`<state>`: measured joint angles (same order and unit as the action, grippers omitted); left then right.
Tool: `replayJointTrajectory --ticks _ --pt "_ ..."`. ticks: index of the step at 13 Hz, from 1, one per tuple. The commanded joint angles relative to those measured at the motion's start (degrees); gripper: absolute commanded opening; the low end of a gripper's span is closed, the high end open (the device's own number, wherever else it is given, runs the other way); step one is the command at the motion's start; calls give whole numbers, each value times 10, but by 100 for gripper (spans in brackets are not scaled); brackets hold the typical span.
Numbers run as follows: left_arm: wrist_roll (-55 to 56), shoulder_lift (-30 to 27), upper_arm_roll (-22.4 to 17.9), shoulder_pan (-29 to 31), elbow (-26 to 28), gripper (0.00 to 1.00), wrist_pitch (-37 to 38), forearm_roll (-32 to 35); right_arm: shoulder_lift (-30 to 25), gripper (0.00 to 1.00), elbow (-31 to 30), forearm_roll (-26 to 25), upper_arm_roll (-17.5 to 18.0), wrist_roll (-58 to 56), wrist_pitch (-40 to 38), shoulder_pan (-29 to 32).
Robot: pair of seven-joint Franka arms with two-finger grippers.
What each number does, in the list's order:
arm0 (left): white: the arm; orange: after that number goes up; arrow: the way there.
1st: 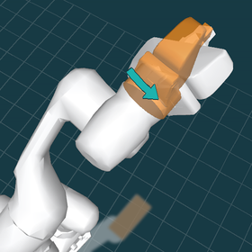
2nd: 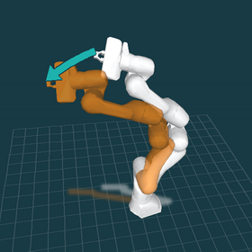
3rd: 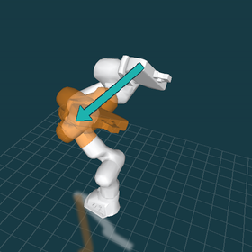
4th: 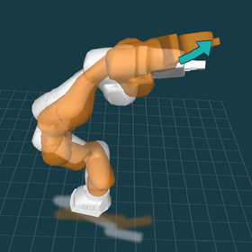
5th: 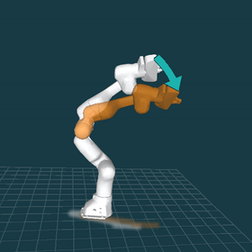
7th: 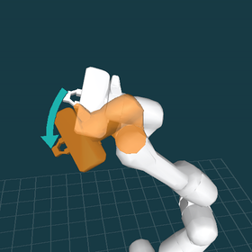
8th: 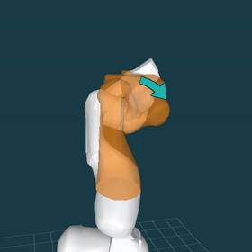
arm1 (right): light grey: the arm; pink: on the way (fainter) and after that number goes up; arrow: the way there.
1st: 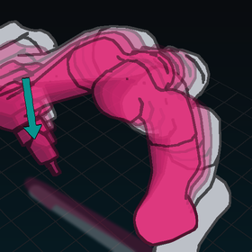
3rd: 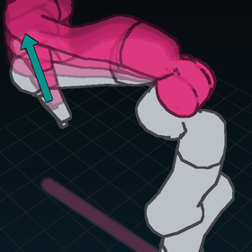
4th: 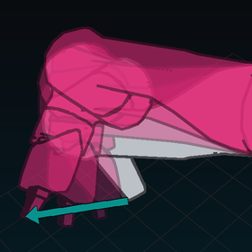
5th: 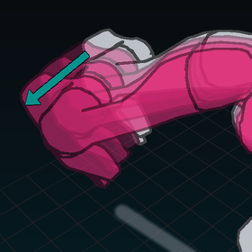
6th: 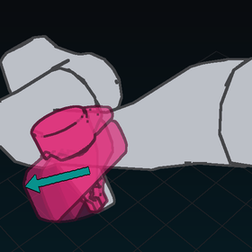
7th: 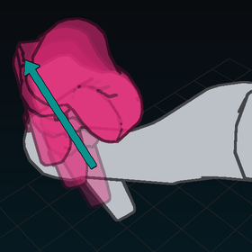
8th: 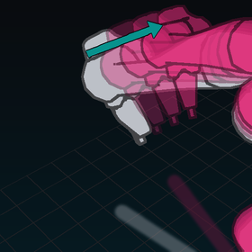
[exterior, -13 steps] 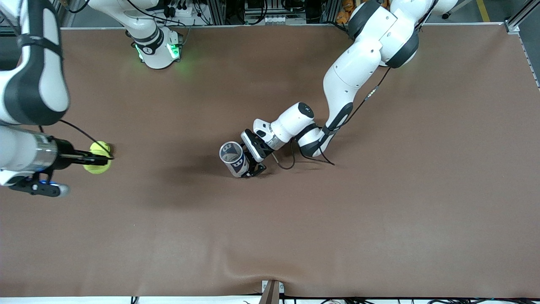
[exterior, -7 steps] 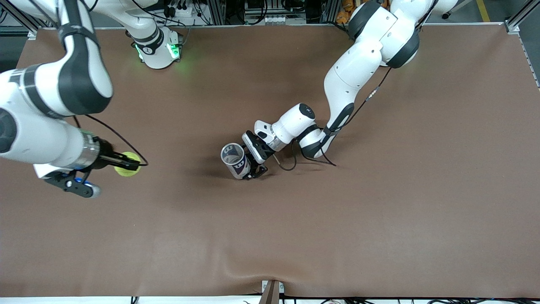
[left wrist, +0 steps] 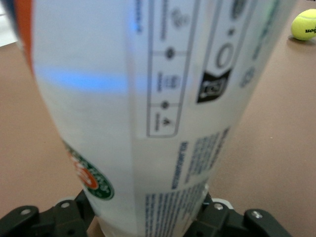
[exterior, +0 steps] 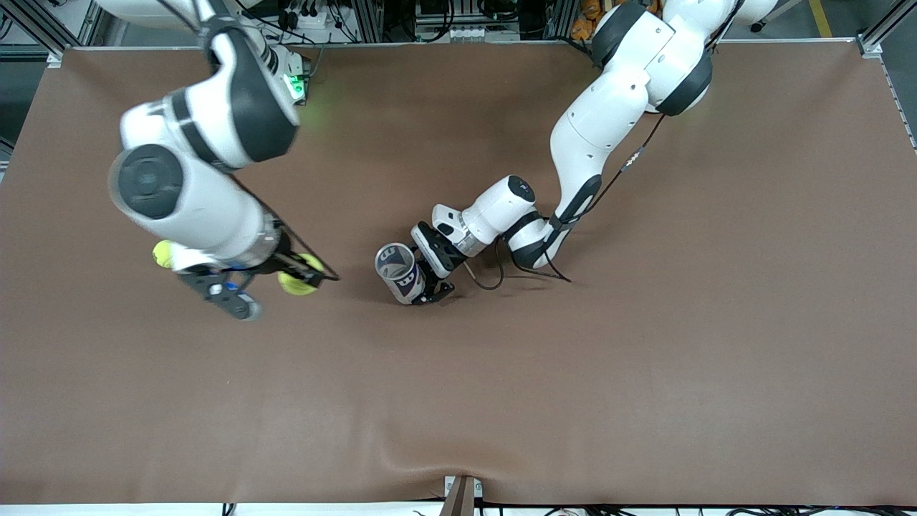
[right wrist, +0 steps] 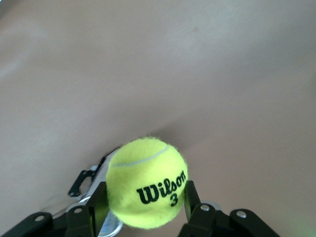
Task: Insert tennis ball vertically with right arm
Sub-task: 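Carry the ball with the right gripper over the tube opening, then open the right gripper to drop the ball into the tube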
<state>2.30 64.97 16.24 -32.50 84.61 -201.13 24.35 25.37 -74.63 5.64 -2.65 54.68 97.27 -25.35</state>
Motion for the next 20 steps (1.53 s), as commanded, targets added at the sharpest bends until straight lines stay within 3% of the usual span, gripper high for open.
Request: replayJointTrajectory --ticks 1,5,15,16,17,18,19,20 --pt "1 9 -7 -4 -8 83 -4 -8 21 0 18 4 -6 59 5 -45" --pt "0 9 -7 -4 -8 84 -4 -6 41 0 17 1 -6 89 12 -88" --pt "0 9 -8 -1 -8 83 -4 -4 71 0 16 3 -6 124 13 -108" --pt "0 9 -8 -2 -8 83 -4 -5 72 7 16 3 -6 123 15 -108" --pt "0 9 -8 -2 -8 83 -4 -4 72 36 15 3 -6 123 19 -107" --pt "-1 9 -8 -2 -7 83 -5 -4 75 89 15 3 -6 125 29 -107" --pt "-2 9 -8 -2 -8 83 -6 -4 75 100 16 3 -6 139 31 -108" --pt "-3 8 -9 -1 -7 83 -6 -3 75 100 16 2 -6 159 33 -109"
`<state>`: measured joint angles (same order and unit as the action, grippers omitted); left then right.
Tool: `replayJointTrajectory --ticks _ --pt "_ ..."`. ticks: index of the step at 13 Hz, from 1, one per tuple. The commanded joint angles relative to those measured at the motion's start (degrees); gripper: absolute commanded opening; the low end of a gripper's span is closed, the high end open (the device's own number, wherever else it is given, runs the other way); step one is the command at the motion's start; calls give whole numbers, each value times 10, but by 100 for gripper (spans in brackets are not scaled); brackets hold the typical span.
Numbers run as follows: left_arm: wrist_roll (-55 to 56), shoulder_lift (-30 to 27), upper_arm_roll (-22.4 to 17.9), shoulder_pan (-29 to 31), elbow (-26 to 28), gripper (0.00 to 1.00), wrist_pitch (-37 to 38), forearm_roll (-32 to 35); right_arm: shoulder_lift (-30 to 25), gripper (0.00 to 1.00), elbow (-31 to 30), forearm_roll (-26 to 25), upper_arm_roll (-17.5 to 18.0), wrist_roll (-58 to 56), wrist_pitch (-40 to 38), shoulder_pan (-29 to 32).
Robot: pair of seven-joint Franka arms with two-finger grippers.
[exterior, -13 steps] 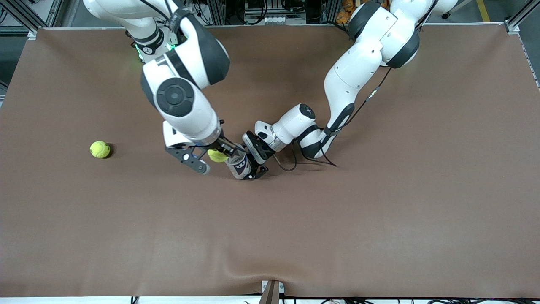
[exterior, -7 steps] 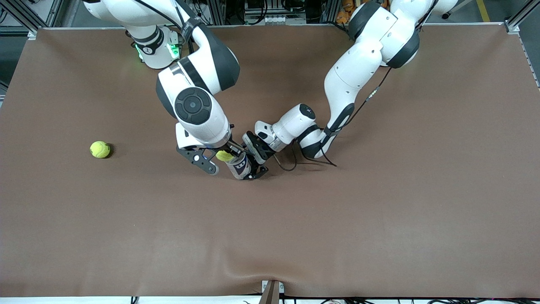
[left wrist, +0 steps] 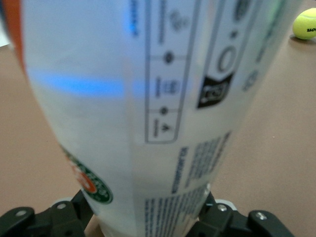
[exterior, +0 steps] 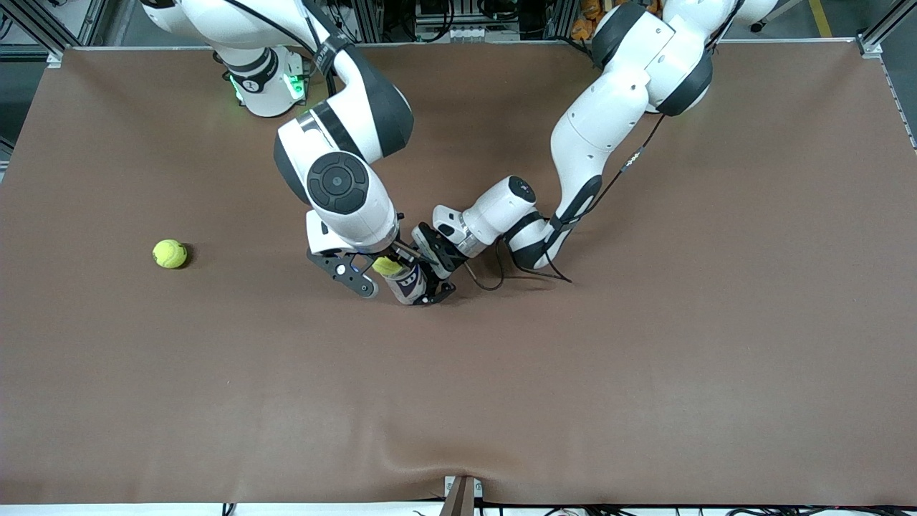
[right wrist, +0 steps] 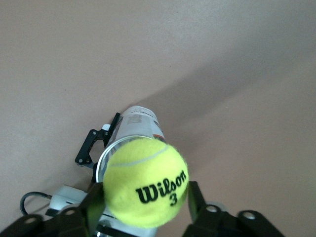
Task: Insert tennis ball vertically with right arm
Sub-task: 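Open the right gripper to drop the ball into the tube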
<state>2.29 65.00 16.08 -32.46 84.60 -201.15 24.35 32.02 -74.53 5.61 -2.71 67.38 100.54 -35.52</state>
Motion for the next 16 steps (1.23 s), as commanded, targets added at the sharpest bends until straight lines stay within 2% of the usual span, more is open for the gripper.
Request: replayJointTrajectory --ticks 1,3,6,9,12,16 --pt "-3 8 -6 -3 -7 83 -6 -6 8 100 15 2 -5 36 0 -7" --pt "-2 7 -6 -2 -7 83 -6 -4 8 100 16 2 -6 31 -1 -1" --pt "-2 7 -6 -1 -4 83 -15 -4 -4 100 16 18 -2 -2 -16 43" --pt "-2 8 -6 -2 -3 83 -15 -4 -18 100 16 22 -4 -94 -76 79" --pt "-2 7 -6 -2 -5 83 -15 -8 -35 100 16 23 -4 -235 -159 157" --pt "-2 7 -6 -2 -5 83 -15 -9 -36 100 5 3 -9 -392 -207 243"
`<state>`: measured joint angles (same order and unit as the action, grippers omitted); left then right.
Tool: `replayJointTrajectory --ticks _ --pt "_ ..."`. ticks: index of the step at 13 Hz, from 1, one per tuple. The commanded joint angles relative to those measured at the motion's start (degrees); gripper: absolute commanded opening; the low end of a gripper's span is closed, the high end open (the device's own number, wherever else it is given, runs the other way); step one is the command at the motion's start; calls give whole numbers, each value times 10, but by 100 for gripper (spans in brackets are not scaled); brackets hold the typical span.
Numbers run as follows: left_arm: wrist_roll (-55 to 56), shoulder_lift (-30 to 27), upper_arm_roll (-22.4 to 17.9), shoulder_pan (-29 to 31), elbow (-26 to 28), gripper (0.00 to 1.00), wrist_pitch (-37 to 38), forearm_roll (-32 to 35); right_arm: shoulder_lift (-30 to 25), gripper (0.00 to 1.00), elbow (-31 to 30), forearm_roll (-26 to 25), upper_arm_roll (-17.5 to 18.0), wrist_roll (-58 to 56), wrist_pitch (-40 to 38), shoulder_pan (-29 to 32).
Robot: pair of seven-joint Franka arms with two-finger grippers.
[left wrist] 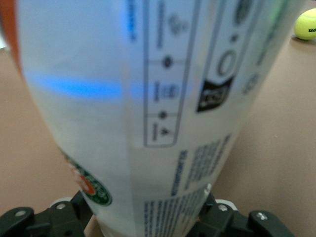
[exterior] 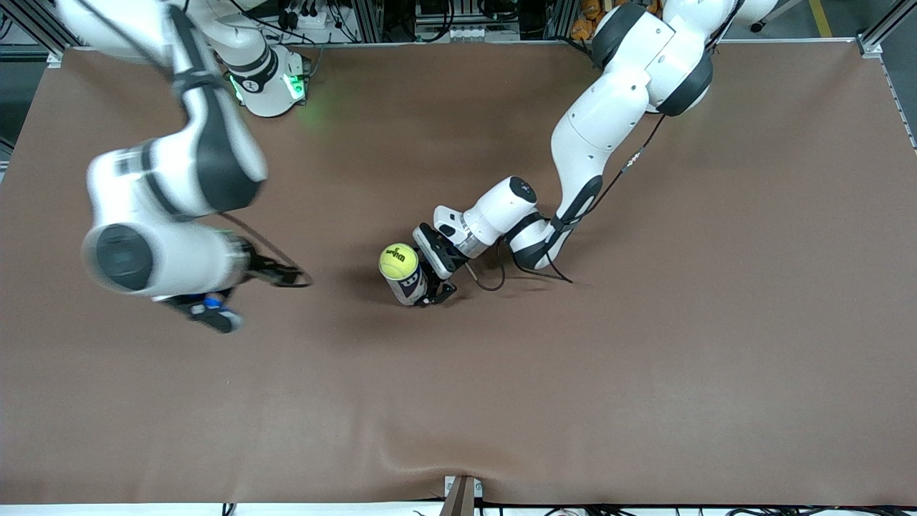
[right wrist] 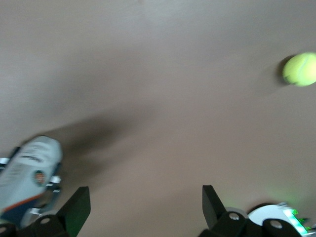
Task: Insert tennis ball vertically with right arm
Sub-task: 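Move the right gripper to the second ball and grasp it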
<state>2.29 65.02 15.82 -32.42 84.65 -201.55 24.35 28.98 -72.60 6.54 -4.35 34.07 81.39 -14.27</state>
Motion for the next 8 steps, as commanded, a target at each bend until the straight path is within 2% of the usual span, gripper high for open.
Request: replayJointTrajectory --ticks 1,5,8 --pt "-2 7 -4 -2 -5 83 -11 -9 -5 100 -27 -40 8 -93 -18 45" --pt "-2 8 -4 -3 -5 83 -11 -9 6 100 -87 -139 8 -243 13 87" --pt "-2 8 -4 -3 -5 83 -11 -9 5 100 -157 -152 8 -322 64 132"
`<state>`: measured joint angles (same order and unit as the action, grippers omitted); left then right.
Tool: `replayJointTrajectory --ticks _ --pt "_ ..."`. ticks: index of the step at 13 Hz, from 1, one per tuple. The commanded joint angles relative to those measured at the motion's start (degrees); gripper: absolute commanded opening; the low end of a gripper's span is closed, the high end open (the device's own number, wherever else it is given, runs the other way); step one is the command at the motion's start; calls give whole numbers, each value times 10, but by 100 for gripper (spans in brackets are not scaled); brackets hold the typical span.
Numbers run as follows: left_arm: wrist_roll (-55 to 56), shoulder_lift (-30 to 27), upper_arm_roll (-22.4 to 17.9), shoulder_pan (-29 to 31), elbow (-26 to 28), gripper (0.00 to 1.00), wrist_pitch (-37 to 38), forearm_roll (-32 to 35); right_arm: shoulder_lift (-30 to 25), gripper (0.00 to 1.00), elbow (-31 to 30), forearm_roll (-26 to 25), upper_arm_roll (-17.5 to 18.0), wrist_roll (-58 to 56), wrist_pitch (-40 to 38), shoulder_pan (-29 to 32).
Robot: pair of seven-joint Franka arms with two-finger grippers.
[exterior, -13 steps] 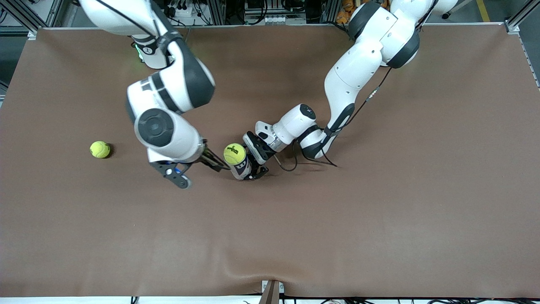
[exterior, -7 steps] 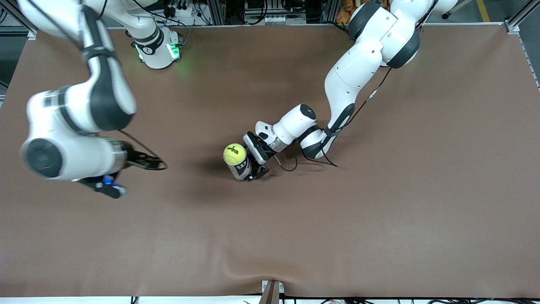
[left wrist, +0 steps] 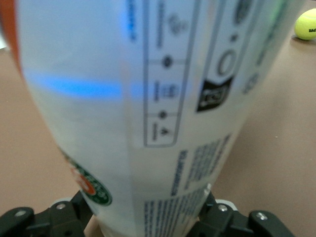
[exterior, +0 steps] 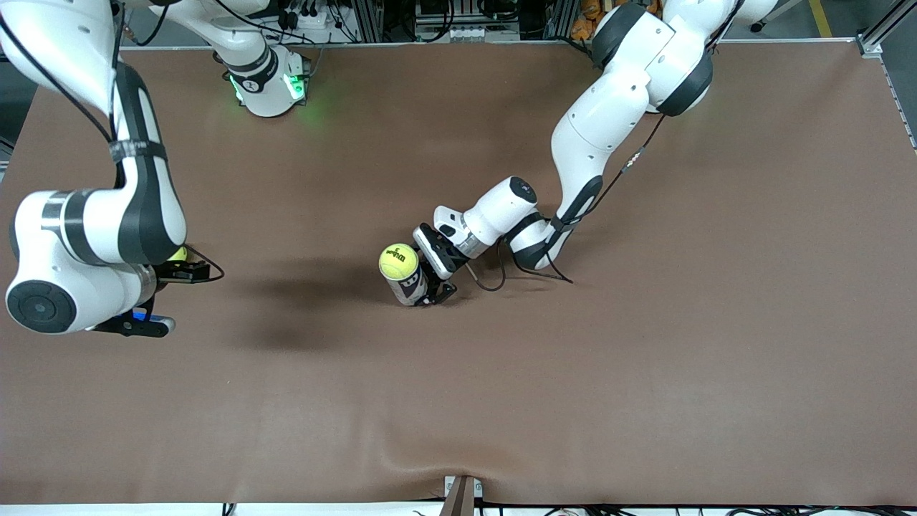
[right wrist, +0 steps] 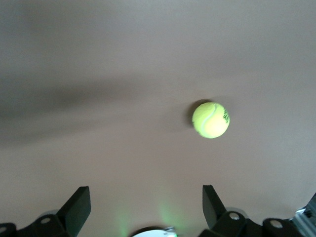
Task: Insert tennis ball vertically with right arm
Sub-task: 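Move the right gripper to the second ball and grasp it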
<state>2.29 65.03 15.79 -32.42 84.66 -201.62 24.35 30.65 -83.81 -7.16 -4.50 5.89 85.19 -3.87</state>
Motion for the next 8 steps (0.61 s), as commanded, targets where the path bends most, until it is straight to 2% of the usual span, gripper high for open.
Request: replayJointTrajectory --ticks 1,4,8 --pt "-2 8 -3 -3 -5 83 -11 -8 -12 100 -70 -17 10 -59 48 39" --pt "-3 6 -3 -2 -5 83 -11 -7 -12 100 -155 -25 10 -128 148 75" --pt "-3 6 -3 -3 -6 83 -11 -9 12 100 -166 -25 10 -216 197 123"
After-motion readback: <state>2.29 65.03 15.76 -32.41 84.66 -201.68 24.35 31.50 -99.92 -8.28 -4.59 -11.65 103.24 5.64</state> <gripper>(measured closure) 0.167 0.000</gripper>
